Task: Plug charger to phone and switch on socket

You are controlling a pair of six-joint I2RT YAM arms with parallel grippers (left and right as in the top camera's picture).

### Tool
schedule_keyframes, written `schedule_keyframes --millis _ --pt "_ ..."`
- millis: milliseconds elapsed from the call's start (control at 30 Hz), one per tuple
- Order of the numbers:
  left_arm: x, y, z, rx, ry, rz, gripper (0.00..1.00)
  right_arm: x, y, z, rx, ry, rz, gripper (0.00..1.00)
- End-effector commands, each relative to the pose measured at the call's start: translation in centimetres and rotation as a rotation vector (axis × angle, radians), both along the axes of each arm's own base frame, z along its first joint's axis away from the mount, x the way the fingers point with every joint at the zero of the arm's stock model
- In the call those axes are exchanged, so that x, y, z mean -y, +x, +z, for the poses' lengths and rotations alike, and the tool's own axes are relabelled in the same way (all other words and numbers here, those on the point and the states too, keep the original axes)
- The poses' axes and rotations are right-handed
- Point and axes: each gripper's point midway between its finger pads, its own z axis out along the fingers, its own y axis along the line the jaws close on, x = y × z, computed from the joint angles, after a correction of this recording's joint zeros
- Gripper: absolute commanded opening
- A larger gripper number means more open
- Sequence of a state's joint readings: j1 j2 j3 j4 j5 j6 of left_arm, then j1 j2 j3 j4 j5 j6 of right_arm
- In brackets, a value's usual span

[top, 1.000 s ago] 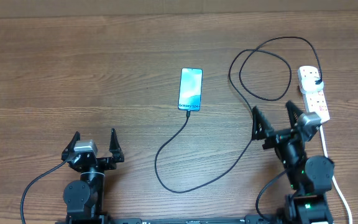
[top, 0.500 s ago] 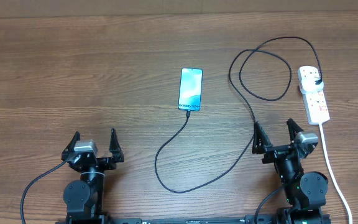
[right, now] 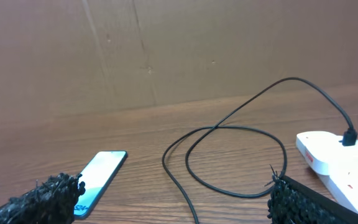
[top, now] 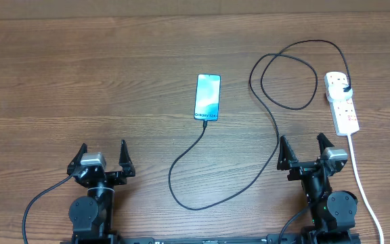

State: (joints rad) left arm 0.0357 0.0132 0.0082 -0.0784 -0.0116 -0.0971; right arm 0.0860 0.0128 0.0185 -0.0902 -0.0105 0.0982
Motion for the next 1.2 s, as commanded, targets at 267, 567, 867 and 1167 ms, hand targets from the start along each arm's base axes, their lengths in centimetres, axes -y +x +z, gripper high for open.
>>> schedule_keyframes --millis 267,567,867,1167 --pt "-0.1 0.0 0.1 0.006 0.019 -0.001 1.0 -0.7 -0.1 -0.1 0.034 -0.183 0.046 1.0" --pt "-0.1 0.0 0.1 0.006 0.019 -0.002 1.0 -2.6 -0.5 0.3 0.07 -0.243 0.158 1.0" --pt "-0.1 0.0 0.1 0.006 0.019 -0.001 1.0 -2.4 -0.4 0.2 0.068 -0.248 0.146 1.0" --pt "-0.1 0.0 0.0 0.005 0.018 -0.001 1.0 -2.4 -0.4 0.2 0.068 -0.248 0.146 1.0"
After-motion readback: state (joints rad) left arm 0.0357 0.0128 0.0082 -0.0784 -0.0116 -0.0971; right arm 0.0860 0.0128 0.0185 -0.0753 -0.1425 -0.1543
